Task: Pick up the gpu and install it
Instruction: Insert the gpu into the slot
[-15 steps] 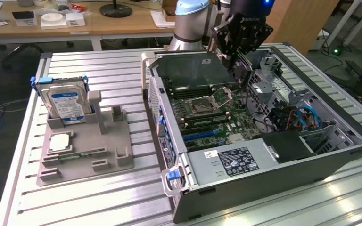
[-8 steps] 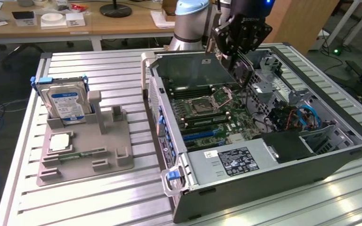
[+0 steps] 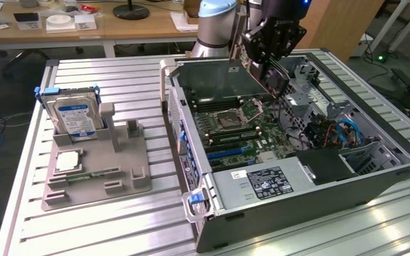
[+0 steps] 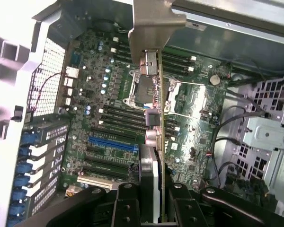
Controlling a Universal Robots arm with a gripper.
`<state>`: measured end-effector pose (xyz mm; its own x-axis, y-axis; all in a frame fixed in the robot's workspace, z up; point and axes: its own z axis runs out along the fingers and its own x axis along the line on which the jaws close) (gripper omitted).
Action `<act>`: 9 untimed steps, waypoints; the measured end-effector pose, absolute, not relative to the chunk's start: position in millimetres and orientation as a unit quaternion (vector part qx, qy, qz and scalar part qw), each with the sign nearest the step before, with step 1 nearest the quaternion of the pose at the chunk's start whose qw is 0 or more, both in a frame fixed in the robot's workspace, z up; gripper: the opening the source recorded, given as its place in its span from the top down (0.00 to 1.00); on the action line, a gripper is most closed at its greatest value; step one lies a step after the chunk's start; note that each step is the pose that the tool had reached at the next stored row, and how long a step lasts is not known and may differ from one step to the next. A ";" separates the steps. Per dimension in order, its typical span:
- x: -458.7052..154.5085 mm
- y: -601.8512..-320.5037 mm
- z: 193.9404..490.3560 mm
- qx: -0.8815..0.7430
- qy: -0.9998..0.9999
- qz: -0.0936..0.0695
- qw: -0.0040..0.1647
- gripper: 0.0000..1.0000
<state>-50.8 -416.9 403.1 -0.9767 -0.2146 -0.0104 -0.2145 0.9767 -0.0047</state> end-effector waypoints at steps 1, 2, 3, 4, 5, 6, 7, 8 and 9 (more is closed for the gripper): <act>-50.8 -417.0 403.2 -0.114 0.993 -0.002 0.005 0.72; -50.8 -417.1 403.2 -0.120 0.993 -0.002 0.005 0.72; -50.8 -417.2 403.1 -0.125 0.992 -0.002 0.005 0.72; -50.8 -417.2 403.2 -0.131 0.991 -0.002 0.005 0.72; -50.8 -417.3 403.2 -0.137 0.991 -0.002 0.005 0.72; -50.8 -417.4 403.1 -0.143 0.990 -0.002 0.005 0.72; -50.8 -417.5 403.1 -0.149 0.989 -0.002 0.006 0.72; -50.8 -417.6 403.1 -0.154 0.988 -0.002 0.006 0.72; -50.8 -417.7 403.1 -0.159 0.987 -0.001 0.005 0.72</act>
